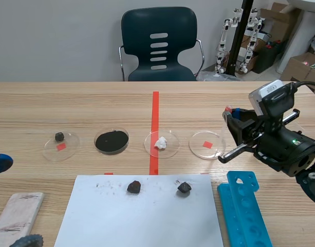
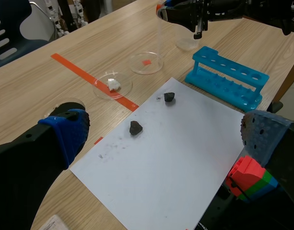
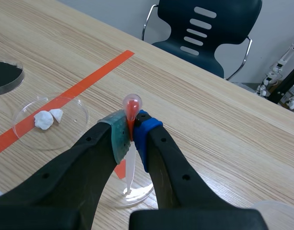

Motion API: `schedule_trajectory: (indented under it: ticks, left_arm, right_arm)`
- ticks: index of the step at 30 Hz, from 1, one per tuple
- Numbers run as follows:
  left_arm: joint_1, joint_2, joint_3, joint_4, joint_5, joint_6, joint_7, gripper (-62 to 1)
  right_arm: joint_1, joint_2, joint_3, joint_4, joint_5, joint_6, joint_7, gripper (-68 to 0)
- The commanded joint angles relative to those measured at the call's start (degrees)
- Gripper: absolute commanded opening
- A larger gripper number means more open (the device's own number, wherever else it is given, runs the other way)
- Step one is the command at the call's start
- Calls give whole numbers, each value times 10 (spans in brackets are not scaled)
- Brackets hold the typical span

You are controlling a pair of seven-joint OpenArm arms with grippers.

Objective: Draw acid from the petri dish

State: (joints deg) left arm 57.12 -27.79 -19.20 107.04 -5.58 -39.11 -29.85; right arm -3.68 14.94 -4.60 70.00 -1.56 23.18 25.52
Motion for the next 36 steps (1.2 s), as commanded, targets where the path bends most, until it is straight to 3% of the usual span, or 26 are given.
schedule_trajectory:
  ticks: [1,36]
  left_arm:
    - [-2,3,0,7,-7,0,-8,14]
    - [-2,3,0,7,-7,0,-8,14]
  right_arm:
    - [12,6,0,2,6,-2,10,-649]
    - [11,6,0,2,7,-9,10,-620]
